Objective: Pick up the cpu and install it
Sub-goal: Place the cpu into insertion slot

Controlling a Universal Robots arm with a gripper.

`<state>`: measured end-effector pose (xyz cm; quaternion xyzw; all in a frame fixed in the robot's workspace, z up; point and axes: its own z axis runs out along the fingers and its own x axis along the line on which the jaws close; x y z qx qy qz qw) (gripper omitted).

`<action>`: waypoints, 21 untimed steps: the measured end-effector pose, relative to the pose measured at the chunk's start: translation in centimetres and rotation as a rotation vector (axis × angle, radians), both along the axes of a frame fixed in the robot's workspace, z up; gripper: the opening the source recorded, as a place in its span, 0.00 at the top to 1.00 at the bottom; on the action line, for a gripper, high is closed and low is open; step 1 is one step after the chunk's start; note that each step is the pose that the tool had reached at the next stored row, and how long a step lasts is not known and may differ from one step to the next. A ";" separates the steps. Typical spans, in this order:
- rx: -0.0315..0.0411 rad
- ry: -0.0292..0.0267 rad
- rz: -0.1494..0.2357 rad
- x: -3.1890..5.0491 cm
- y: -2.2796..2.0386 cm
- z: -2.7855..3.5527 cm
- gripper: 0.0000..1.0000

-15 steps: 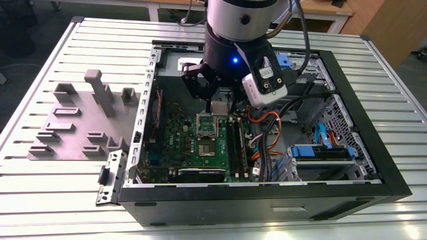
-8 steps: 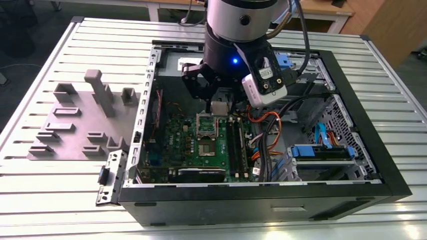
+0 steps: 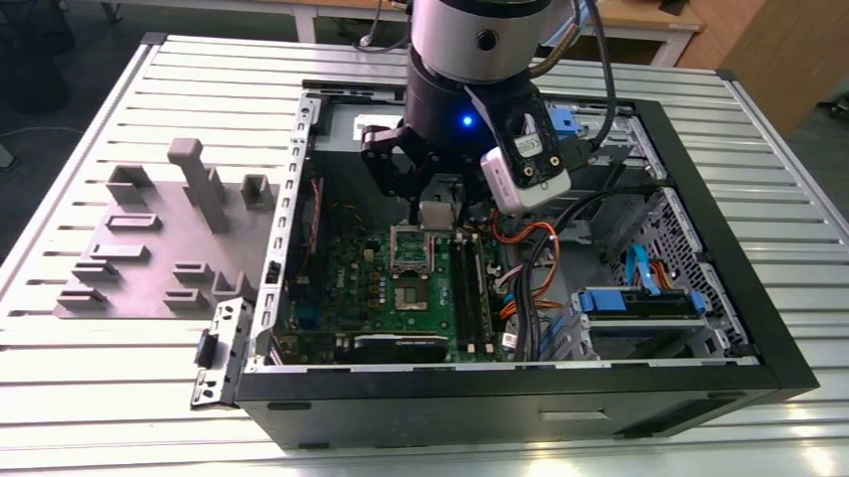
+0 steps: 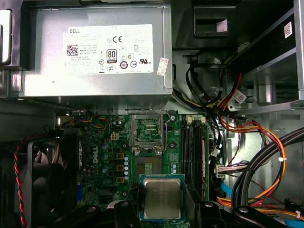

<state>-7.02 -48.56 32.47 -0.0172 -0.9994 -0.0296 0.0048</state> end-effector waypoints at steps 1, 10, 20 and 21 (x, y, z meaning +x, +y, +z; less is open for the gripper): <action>0.0000 0.0000 0.000 0.00 0.00 0.00 0.53; 0.0001 0.0003 0.007 -0.02 0.00 -0.90 0.53; 0.0000 0.0004 0.035 -0.07 0.00 -2.59 0.53; -0.0001 0.0005 0.035 -0.08 -0.01 -2.59 0.53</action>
